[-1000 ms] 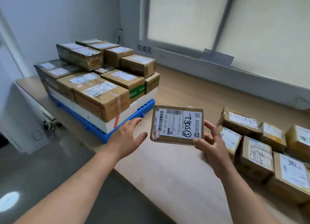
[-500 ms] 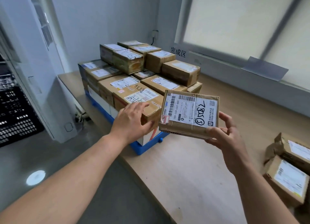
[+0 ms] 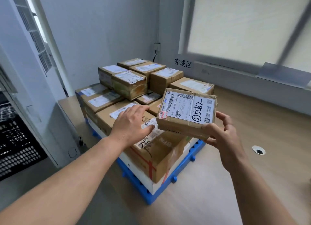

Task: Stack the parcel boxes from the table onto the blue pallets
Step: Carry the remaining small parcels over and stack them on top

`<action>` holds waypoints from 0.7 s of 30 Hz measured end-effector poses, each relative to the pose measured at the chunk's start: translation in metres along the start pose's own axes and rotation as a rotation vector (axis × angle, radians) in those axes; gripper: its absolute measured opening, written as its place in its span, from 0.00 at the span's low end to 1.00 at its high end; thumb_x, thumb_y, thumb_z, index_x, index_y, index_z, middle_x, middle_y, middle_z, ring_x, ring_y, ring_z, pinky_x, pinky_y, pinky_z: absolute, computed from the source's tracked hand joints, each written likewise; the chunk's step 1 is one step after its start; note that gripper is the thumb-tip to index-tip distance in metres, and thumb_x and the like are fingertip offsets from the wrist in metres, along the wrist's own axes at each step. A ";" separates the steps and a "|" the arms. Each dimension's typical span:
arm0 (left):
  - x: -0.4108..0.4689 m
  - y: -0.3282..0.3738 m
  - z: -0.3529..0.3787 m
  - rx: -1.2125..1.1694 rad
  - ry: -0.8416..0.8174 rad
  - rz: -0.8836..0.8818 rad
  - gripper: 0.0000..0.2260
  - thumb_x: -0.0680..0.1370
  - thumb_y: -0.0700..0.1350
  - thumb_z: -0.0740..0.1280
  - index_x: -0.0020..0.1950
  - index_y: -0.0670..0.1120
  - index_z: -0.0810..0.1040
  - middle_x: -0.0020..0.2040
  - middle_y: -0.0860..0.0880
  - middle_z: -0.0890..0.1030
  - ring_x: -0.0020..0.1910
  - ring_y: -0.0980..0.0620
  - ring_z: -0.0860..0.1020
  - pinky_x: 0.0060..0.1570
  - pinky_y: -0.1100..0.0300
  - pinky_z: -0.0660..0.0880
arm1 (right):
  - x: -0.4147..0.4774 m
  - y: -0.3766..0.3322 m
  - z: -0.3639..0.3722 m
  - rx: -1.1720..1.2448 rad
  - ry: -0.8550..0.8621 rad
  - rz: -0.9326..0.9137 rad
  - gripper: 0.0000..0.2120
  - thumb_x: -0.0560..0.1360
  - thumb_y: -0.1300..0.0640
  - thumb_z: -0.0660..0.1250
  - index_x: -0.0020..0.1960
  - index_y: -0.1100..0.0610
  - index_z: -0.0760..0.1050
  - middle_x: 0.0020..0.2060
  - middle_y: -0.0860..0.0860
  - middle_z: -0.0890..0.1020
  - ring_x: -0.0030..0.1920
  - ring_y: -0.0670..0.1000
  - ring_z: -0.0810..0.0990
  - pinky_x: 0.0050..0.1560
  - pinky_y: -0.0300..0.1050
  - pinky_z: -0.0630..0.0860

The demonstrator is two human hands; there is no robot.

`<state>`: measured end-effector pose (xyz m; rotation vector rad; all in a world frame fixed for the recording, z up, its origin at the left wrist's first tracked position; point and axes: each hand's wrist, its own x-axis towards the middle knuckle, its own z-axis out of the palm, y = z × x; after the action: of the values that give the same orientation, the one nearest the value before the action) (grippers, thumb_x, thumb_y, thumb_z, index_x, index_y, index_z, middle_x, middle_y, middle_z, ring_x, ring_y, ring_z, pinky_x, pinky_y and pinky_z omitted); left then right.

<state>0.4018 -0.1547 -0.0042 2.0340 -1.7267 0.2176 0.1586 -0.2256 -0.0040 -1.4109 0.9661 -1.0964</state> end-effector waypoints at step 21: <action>0.114 -0.120 0.012 -0.058 -0.012 0.140 0.30 0.75 0.53 0.68 0.73 0.47 0.62 0.71 0.48 0.68 0.70 0.49 0.65 0.68 0.52 0.62 | 0.091 0.006 0.105 0.042 0.226 0.193 0.24 0.66 0.52 0.72 0.60 0.47 0.70 0.52 0.52 0.82 0.47 0.54 0.79 0.39 0.48 0.74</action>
<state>0.5387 -0.2487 0.0028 1.8786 -1.8632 0.1972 0.2832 -0.2874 -0.0020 -1.1495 1.2070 -1.1394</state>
